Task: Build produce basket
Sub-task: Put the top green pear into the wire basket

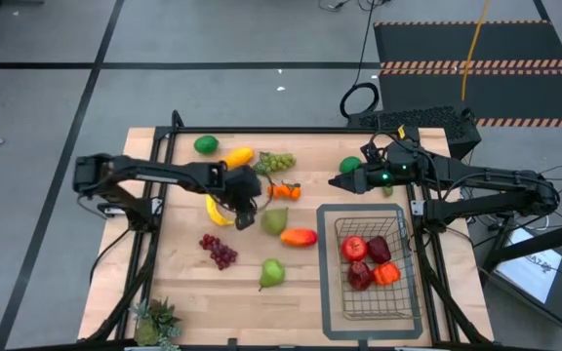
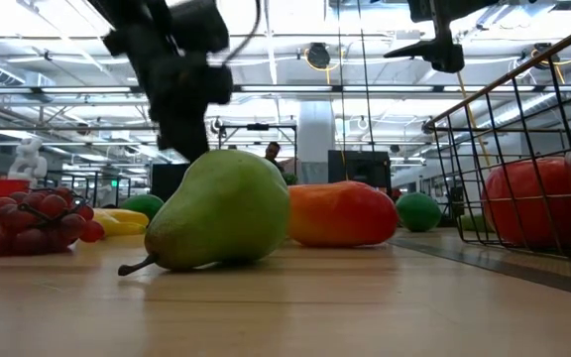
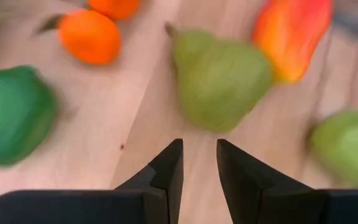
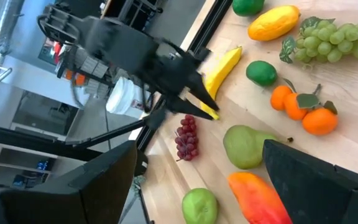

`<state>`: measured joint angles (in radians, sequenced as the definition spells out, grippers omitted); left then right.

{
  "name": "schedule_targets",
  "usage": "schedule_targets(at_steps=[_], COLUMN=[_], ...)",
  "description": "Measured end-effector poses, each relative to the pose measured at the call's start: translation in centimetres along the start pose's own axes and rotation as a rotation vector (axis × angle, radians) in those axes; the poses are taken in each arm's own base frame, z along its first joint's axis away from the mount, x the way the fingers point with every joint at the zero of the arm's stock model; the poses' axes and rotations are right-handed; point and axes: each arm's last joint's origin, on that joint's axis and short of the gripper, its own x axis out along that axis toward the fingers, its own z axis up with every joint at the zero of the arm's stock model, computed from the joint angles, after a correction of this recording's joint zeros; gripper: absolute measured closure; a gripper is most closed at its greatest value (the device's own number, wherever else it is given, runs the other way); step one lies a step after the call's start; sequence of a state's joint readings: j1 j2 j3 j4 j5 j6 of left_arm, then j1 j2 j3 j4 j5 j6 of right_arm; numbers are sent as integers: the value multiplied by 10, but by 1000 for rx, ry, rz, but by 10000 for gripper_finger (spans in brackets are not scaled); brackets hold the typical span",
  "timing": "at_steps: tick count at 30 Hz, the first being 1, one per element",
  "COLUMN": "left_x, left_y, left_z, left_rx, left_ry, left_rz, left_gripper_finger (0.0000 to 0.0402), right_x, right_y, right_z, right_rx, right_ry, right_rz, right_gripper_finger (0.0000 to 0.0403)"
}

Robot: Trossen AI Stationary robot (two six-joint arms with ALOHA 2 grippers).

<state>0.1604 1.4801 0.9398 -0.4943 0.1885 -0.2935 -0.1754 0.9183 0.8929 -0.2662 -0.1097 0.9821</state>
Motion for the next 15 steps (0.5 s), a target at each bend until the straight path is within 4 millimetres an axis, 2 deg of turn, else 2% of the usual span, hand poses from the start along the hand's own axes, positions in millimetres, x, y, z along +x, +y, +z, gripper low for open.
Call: schedule_targets(at_steps=[4, 8, 11, 15], left_x=[-22, -37, -40, -34], left_y=[-7, -21, -36, -52], left_z=[8, 25, 43, 65], left_rx=[-125, -103, -56, -18], left_ry=[-107, -170, -216, -226], left_rz=[-8, -41, -38, 15], left_gripper_finger=[305, 305, 304, 292], right_x=[0, 0, 0, -1], right_y=[0, -1, -2, -5], right_z=[0, -1, -2, -6], right_rx=[-27, -68, -102, -104], right_ry=[0, 20, 46, 109], right_rz=[-4, -2, 0, -12], right_gripper_finger=[62, 62, 62, 62])
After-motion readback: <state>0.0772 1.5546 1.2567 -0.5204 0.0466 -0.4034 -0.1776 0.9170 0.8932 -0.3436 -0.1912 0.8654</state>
